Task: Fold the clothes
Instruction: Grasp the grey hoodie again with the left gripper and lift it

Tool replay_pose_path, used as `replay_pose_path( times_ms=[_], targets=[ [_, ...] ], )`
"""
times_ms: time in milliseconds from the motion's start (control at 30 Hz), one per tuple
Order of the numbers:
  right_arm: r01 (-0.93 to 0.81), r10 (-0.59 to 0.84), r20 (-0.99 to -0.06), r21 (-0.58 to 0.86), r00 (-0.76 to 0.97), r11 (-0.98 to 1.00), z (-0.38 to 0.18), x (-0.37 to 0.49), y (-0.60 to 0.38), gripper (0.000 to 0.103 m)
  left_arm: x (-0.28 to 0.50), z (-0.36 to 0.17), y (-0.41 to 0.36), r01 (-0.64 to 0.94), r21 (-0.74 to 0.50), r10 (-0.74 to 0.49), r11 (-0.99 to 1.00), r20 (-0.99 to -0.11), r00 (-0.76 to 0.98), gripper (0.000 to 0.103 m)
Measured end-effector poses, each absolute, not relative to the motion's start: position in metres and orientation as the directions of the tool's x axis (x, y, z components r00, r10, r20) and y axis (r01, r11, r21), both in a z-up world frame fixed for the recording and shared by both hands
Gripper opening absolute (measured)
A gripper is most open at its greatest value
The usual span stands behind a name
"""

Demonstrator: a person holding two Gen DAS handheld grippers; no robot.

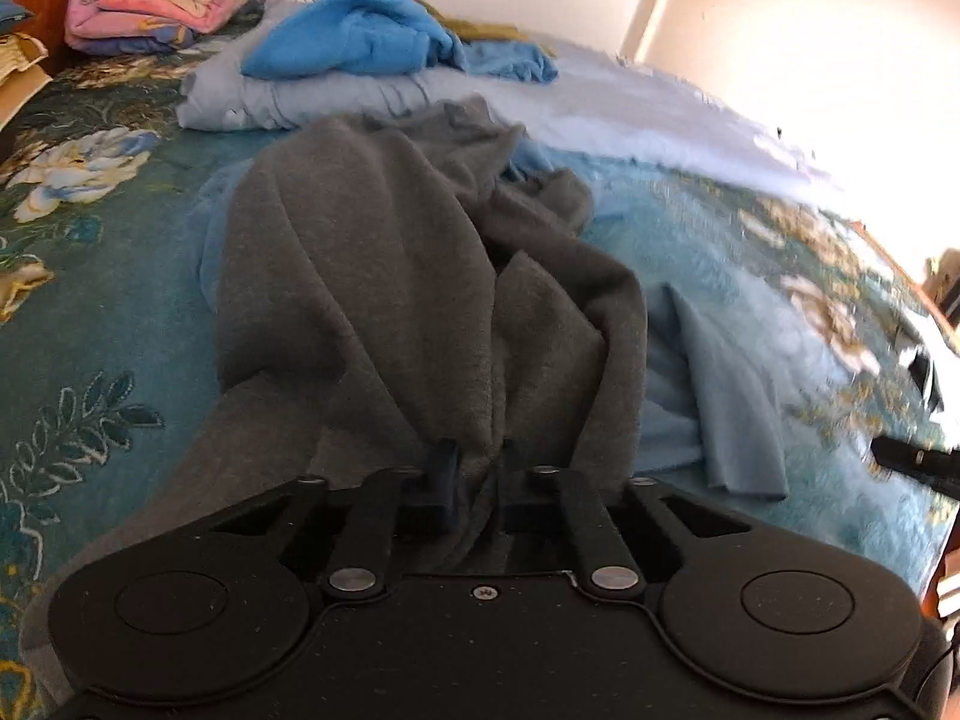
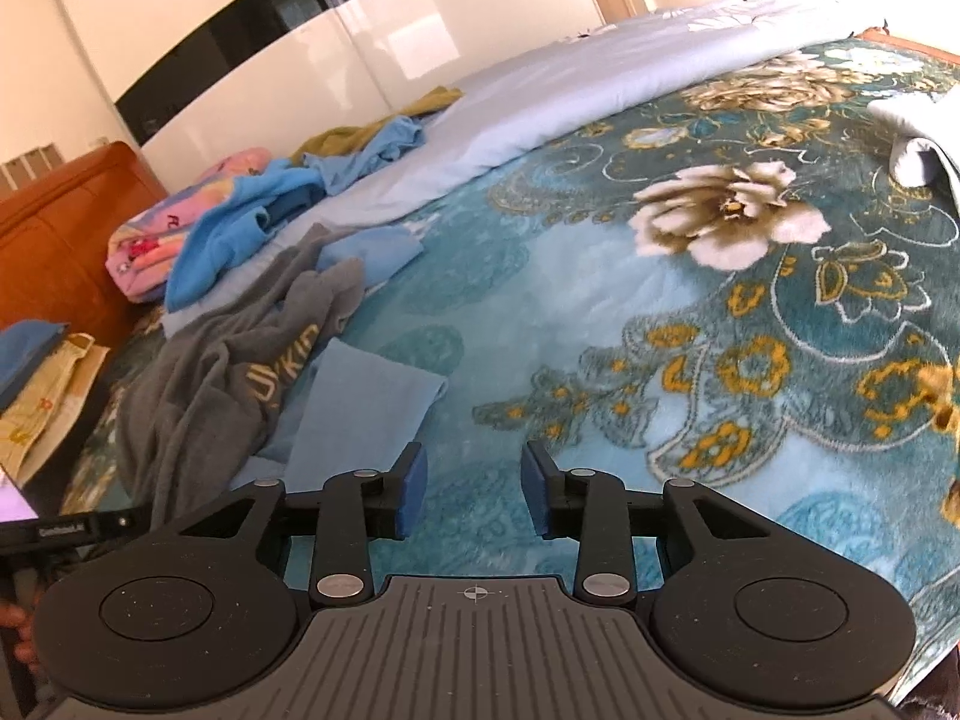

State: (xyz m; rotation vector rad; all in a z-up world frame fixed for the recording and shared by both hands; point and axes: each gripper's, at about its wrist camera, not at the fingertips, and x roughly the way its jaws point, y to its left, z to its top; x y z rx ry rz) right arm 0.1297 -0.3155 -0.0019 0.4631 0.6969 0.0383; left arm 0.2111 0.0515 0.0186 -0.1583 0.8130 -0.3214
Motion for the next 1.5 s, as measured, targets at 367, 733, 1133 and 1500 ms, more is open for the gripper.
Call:
replay_pose_path(
  times_ms=[367, 733, 1133, 1500],
  targets=[
    [0.126, 0.163, -0.566, 0.437, 0.808, 0.891, 0.010, 0.107, -0.330, 0.035, 0.189, 0.132, 0.113, 0.223, -0.474, -0.403, 0.852, -0.322, 0.857, 0.003],
    [0.118, 0.188, -0.522, 0.497, 0.832, 0.860, 0.008, 0.090, -0.346, 0.037, 0.176, 0.238, 0.095, 0.311, -0.333, -0.361, 0.890, -0.099, 0.927, 0.000],
    [0.132, 0.194, -0.515, 0.531, 0.835, 0.837, 0.001, 0.081, -0.361, 0.040, 0.189, 0.133, 0.012, 0.289, -0.220, -0.360, 0.932, -0.469, 0.806, 0.056],
    [0.141, 0.210, -0.533, 0.543, 0.820, 0.828, -0.011, 0.081, -0.363, 0.044, 0.206, 0.051, -0.034, 0.225, -0.056, -0.213, 0.973, -0.603, 0.769, 0.009]
  ],
)
